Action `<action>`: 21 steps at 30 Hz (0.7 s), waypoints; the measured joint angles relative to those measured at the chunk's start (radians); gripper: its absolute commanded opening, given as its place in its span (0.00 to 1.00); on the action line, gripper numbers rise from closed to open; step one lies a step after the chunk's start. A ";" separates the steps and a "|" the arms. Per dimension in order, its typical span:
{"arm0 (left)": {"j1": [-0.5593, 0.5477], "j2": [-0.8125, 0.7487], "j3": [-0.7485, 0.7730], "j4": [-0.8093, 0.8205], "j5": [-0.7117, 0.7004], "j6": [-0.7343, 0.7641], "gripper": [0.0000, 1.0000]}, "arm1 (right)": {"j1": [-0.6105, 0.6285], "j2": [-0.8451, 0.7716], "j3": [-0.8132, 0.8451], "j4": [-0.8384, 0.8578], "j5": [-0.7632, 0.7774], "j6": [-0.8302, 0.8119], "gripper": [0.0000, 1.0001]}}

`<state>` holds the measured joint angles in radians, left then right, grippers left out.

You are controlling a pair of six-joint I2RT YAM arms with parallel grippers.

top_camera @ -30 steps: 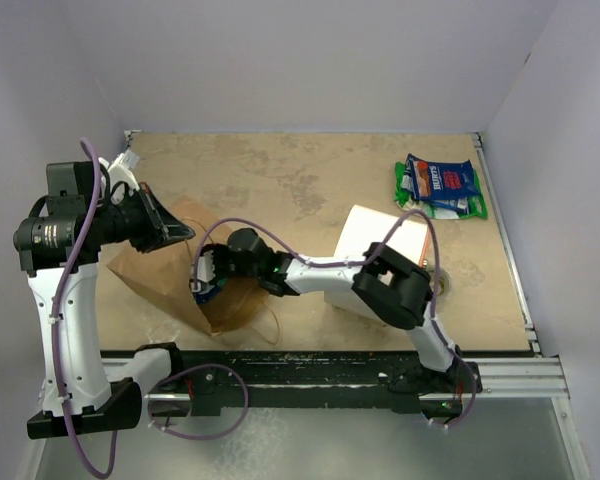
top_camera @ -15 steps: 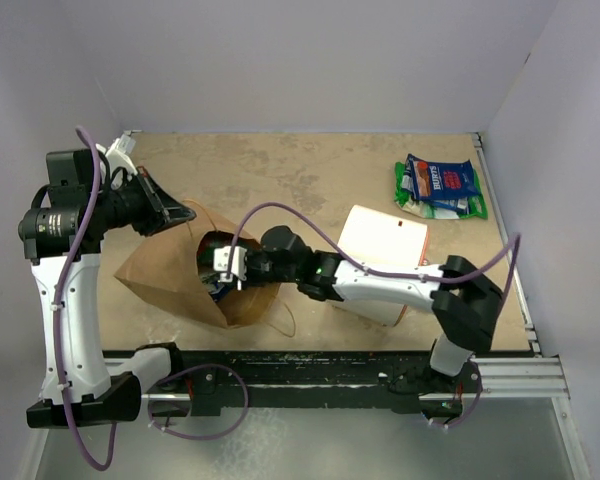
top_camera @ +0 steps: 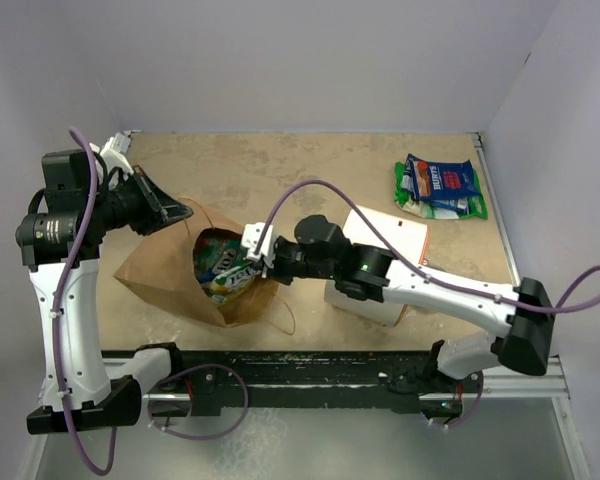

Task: Take the snacks out of the paper bag
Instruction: Take out the snack from the paper bag, then place the snack at the center of the board.

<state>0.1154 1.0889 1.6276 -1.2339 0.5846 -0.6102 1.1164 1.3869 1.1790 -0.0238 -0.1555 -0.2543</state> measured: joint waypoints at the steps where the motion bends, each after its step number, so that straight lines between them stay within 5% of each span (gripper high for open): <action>1: 0.000 -0.002 -0.001 0.000 -0.002 0.000 0.00 | 0.000 -0.033 0.000 -0.026 0.010 0.006 0.00; 7: 0.000 -0.047 -0.104 0.042 -0.004 -0.010 0.00 | 0.000 -0.238 0.018 -0.116 0.095 0.034 0.00; 14: 0.000 -0.061 -0.171 0.053 0.010 -0.018 0.00 | -0.016 -0.294 0.185 -0.129 0.439 0.050 0.00; 21: 0.000 -0.056 -0.171 0.074 0.027 -0.018 0.00 | -0.312 -0.157 0.377 -0.110 0.714 0.088 0.00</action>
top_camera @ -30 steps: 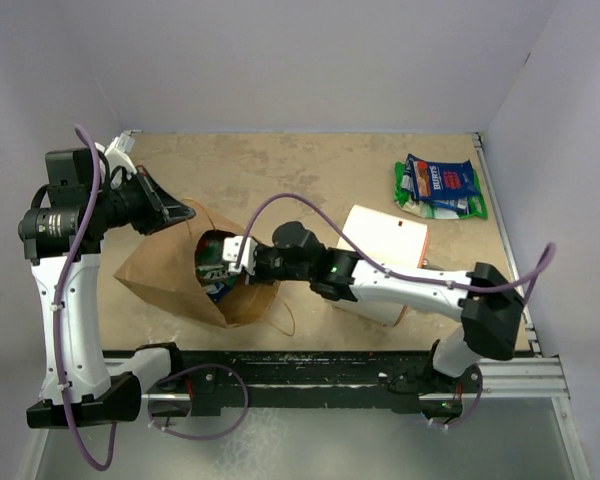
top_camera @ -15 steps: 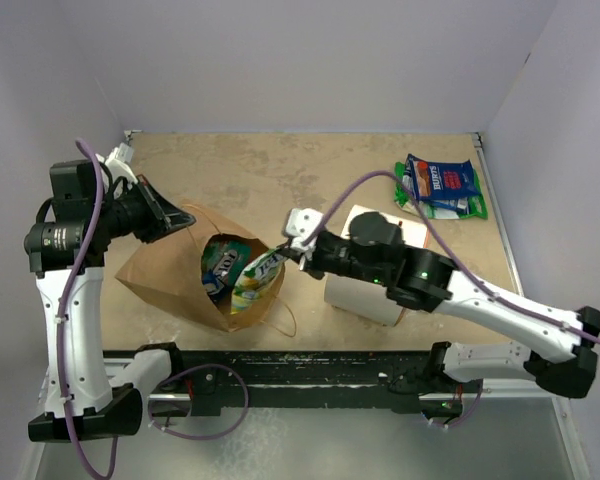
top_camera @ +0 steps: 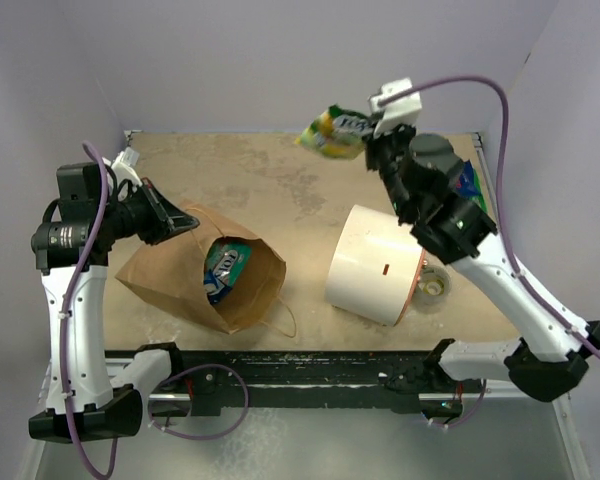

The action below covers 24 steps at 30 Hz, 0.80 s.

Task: Take the snacks out of the paper bag
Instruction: Place the snack at the center of the board.

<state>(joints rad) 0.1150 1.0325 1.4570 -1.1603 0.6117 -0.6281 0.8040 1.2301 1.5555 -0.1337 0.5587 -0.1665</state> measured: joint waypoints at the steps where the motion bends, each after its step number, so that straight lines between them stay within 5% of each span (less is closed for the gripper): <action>1: 0.000 0.004 0.002 0.000 0.003 0.000 0.00 | -0.048 0.023 0.014 0.000 0.028 0.005 0.00; 14: 0.000 0.085 0.110 -0.041 0.005 0.049 0.00 | -0.588 0.301 0.013 -0.045 0.101 0.106 0.00; 24: 0.000 0.152 0.110 -0.069 -0.002 0.090 0.00 | -0.813 0.451 -0.038 -0.010 0.112 0.133 0.00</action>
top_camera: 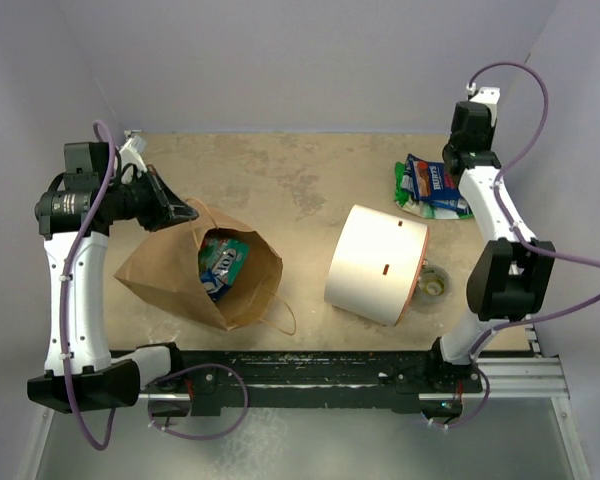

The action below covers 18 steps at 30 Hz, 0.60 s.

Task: Take the snacks out of the paper bag
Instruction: Place the snack at the center of the board.

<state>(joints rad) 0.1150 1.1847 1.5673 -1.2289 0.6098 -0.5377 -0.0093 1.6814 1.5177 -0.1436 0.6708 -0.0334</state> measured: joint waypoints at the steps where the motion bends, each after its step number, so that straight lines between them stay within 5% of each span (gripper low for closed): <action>1: 0.000 0.005 0.000 -0.002 -0.002 0.004 0.00 | -0.009 0.019 -0.002 0.010 0.004 -0.005 0.00; 18: 0.000 0.026 0.015 -0.022 -0.038 0.034 0.00 | -0.018 0.198 0.032 -0.015 -0.063 0.033 0.00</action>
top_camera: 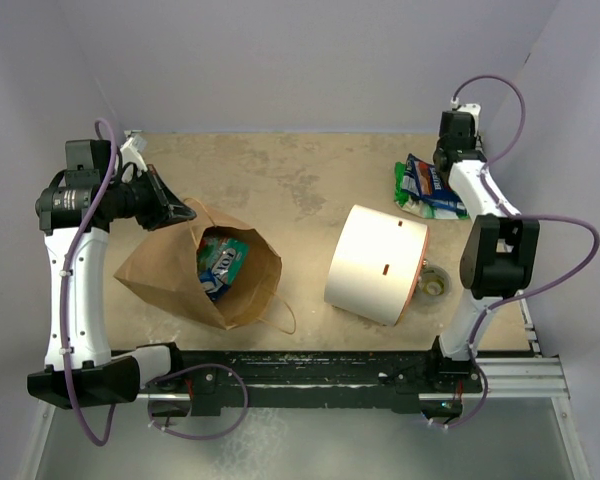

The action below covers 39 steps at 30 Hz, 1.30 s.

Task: Take the snacks out of the paper bag
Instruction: Place the snack at the center of the board.

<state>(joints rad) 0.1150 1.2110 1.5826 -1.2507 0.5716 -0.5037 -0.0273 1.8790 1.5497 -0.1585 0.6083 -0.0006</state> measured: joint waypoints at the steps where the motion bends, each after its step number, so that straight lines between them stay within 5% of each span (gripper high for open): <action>1: 0.000 0.000 0.000 0.000 0.000 0.000 0.00 | 0.003 0.002 0.010 -0.022 -0.018 0.021 0.00; 15: 0.000 -0.008 0.000 -0.001 -0.005 -0.001 0.00 | 0.075 0.098 0.043 -0.114 -0.250 0.229 0.01; 24: 0.000 -0.052 0.000 -0.008 -0.006 -0.009 0.00 | 0.072 0.092 0.056 -0.153 -0.339 0.281 0.56; 27: 0.000 -0.071 0.000 -0.009 -0.006 -0.010 0.00 | 0.072 0.034 0.056 -0.163 -0.339 0.276 0.66; 33: 0.000 -0.108 -0.013 -0.005 0.000 -0.028 0.00 | 0.091 -0.210 0.038 -0.170 -0.400 0.270 0.66; 39: 0.000 -0.186 -0.090 0.013 0.027 -0.073 0.00 | 0.322 -0.491 -0.074 -0.107 -0.552 0.279 0.67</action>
<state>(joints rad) 0.1150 1.0248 1.4929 -1.2377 0.5983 -0.5766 0.2951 1.3880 1.4761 -0.2653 0.0563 0.2787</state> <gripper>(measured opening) 0.010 0.663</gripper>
